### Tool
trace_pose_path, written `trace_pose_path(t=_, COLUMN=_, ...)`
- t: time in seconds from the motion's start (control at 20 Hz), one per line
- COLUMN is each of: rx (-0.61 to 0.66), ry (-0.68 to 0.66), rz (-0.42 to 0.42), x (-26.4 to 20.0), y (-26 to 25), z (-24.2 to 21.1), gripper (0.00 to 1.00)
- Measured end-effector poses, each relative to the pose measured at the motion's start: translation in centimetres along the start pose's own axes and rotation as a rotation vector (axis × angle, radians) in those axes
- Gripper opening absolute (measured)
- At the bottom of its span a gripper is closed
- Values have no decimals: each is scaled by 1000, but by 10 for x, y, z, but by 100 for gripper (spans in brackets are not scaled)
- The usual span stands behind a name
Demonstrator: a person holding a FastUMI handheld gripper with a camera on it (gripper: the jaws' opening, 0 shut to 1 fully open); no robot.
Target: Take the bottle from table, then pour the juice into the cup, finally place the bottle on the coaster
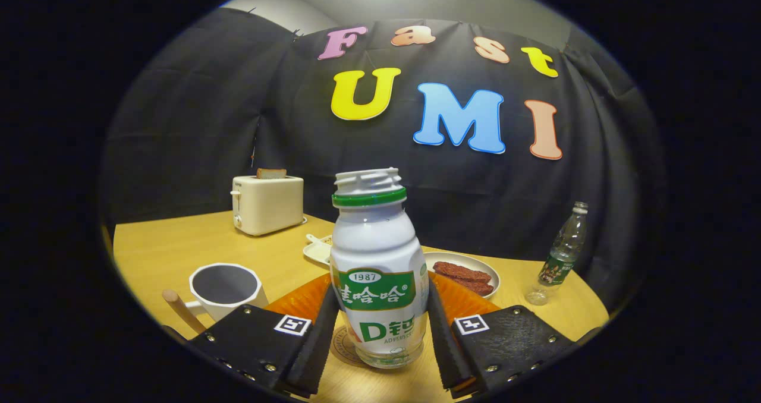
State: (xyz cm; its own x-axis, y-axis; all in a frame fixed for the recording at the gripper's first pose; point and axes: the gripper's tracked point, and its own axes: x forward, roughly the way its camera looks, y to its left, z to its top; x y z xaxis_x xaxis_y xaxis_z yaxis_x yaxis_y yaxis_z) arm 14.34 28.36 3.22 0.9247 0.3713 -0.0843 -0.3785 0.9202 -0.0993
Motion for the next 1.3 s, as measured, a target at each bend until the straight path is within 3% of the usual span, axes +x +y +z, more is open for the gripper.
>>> trace_pose_path(t=0.45, rx=242, ry=19, rz=61, x=24, y=6, z=-24, gripper=73)
trace_pose_path(t=1.05, rx=163, ry=-55, rz=48, x=19, y=4, z=-26, gripper=73)
trace_pose_path(t=1.3, rx=211, ry=-96, rz=46, x=15, y=-1, z=-23, gripper=77)
